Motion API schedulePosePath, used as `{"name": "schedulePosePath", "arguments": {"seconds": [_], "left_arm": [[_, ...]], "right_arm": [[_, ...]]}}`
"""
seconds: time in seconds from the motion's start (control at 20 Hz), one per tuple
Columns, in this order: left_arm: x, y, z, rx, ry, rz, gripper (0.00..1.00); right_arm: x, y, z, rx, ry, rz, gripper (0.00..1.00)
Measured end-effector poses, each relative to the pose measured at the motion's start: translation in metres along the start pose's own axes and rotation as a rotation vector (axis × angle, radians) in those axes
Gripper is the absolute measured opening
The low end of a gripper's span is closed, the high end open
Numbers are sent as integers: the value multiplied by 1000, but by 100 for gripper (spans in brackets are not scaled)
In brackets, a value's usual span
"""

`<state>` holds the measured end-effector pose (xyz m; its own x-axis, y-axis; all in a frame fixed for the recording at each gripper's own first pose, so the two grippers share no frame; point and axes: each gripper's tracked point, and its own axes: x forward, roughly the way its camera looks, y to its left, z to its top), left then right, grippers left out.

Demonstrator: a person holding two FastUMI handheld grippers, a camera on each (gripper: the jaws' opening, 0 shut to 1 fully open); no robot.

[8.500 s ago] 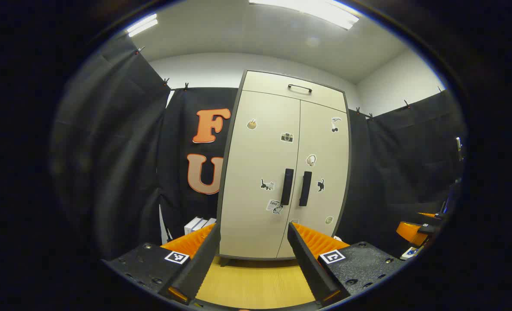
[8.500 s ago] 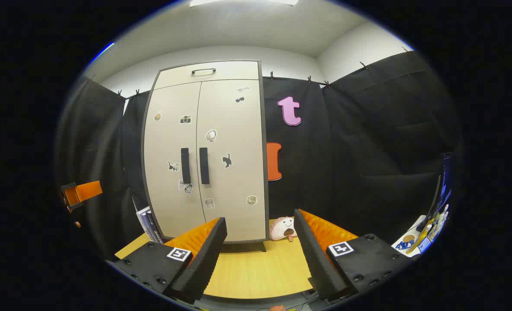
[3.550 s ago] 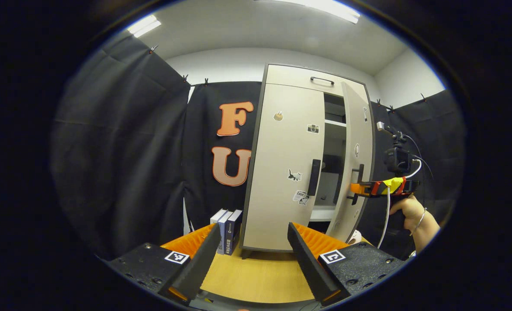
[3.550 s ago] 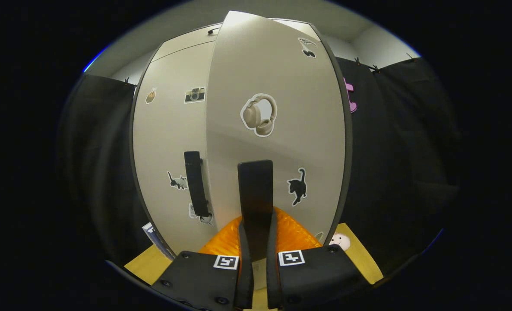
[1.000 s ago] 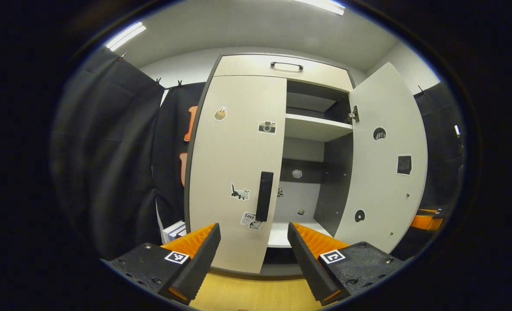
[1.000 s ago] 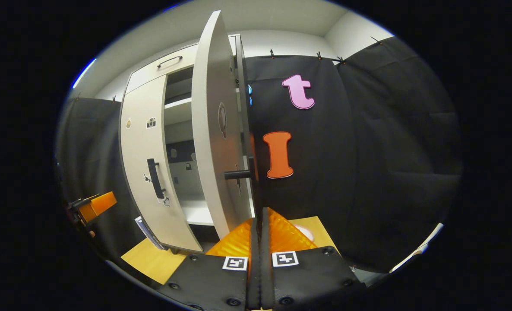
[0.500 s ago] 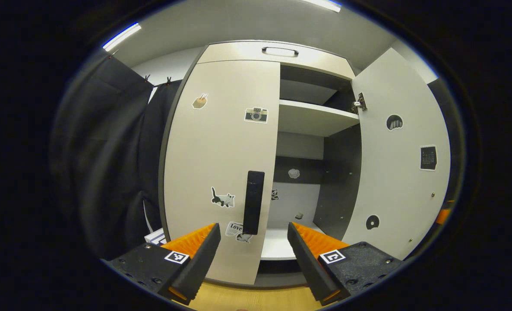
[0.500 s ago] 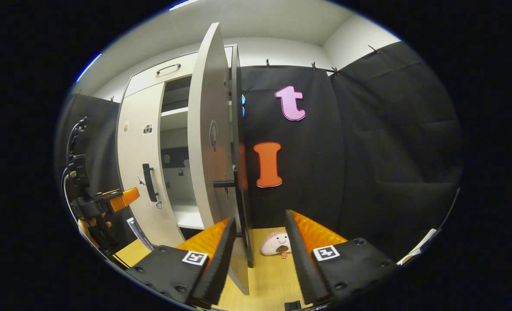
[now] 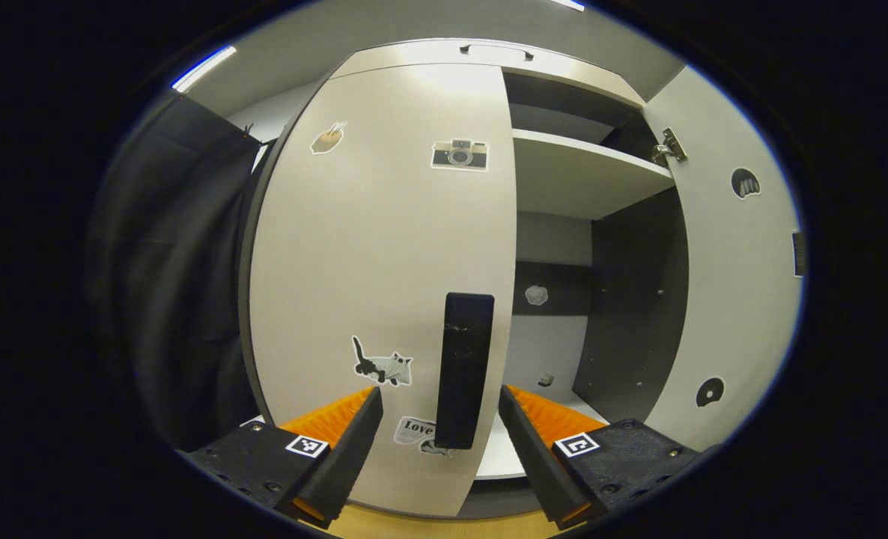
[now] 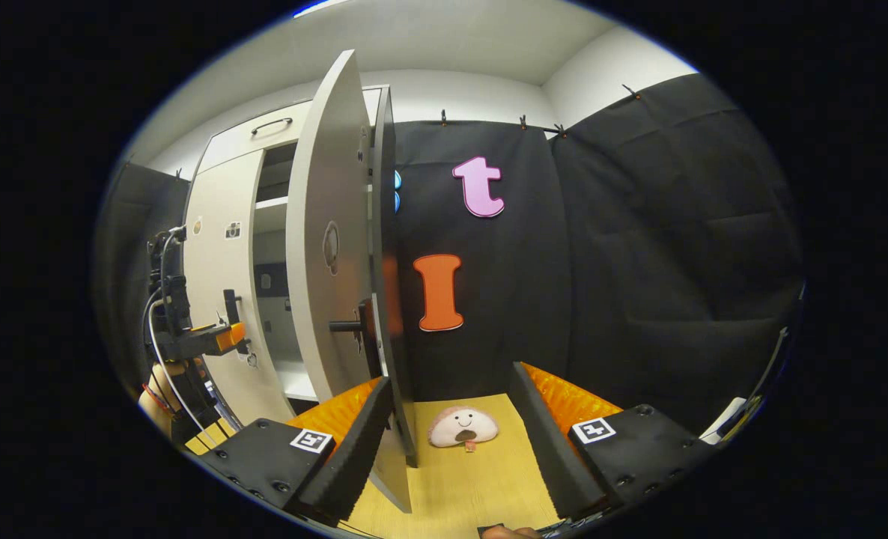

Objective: Open the right door of the double-door shoe cabinet with the right hand, and open the left door with the left hand.

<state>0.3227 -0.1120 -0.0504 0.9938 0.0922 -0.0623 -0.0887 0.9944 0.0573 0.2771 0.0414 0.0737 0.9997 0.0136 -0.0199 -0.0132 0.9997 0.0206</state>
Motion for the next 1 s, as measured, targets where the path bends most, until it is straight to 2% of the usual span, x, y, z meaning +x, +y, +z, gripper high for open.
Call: {"name": "schedulePosePath", "arguments": {"seconds": [0.1,0.15,0.2,0.25,0.3,0.35,0.55,0.6,0.65,0.7,0.8,1.0], "left_arm": [[10,-3,-2,-1,18,-21,93],[14,-5,-1,10,15,-31,93],[18,-9,0,24,11,-49,90],[22,-11,0,36,10,-56,84],[23,-12,0,48,13,-59,70],[24,-14,-1,53,14,-64,60],[23,-15,-3,59,21,-84,38],[23,-15,-4,69,28,-86,33],[23,-14,-4,66,33,-80,31],[22,-14,-4,62,36,-73,25],[21,-13,-5,64,40,-72,19],[12,-12,-6,55,44,-117,18]], "right_arm": [[-1,-2,-1,5,4,-11,100],[-2,-3,-1,8,6,-17,93],[-2,-4,-2,11,7,-23,100],[-3,-4,-2,15,8,-28,100],[-3,-4,-2,18,8,-31,100],[-3,-4,-3,21,9,-34,100],[-5,-3,-2,18,5,-41,100],[-6,-2,-3,17,7,-40,92],[-7,0,-3,19,8,-37,92],[-8,2,-3,22,8,-34,100],[-9,7,-4,29,11,-24,100],[-8,16,-5,24,14,-6,100]]}}
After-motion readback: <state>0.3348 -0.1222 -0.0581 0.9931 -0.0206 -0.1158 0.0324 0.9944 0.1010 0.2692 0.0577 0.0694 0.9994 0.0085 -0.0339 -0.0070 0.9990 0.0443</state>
